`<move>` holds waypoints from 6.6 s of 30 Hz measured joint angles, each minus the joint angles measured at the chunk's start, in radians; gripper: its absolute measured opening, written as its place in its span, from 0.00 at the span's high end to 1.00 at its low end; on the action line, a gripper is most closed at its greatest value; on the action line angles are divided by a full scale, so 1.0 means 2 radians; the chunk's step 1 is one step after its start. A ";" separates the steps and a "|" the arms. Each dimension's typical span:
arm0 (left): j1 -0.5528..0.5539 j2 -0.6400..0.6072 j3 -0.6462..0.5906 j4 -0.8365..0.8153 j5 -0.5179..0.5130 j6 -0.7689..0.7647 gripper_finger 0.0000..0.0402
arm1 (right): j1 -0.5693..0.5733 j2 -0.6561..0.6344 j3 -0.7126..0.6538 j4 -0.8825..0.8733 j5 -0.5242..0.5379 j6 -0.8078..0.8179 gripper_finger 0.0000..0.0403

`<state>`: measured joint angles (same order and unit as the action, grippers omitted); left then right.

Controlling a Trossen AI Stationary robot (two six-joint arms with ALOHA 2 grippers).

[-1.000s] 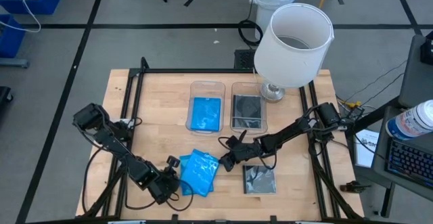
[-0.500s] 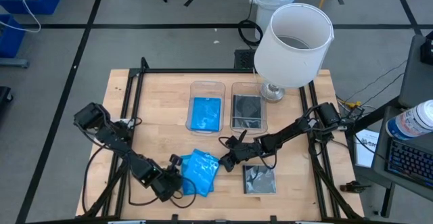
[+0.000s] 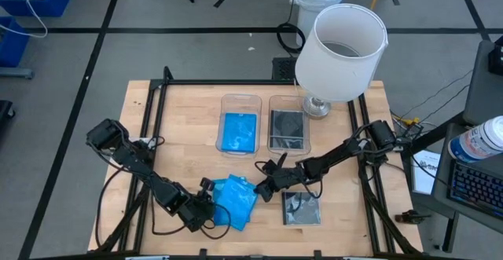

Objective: Pick & place jewel cases by type
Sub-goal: Put the blue cd case into the left transparent bin

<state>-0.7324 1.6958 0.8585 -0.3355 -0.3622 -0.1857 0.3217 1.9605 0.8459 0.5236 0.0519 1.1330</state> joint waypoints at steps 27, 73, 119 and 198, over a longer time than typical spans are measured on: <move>0.000 0.000 0.000 0.024 -0.016 -0.002 0.84 | 0.019 0.000 0.000 0.047 0.000 -0.012 0.94; -0.173 -0.064 0.036 -0.081 -0.160 -0.200 0.84 | 0.208 -0.034 0.283 -0.171 0.306 -0.656 1.00; -0.250 -0.031 0.109 0.022 -0.105 -0.191 0.84 | 0.230 0.368 0.717 -0.277 0.299 -0.674 0.32; -0.244 0.349 0.443 -0.392 -0.198 -0.044 0.48 | 0.150 0.362 0.612 -0.141 0.146 -0.415 0.32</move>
<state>-1.2209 2.3931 1.7451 -1.1203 -0.7583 -0.2734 0.6215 2.6843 2.0701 0.2416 0.3441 0.3024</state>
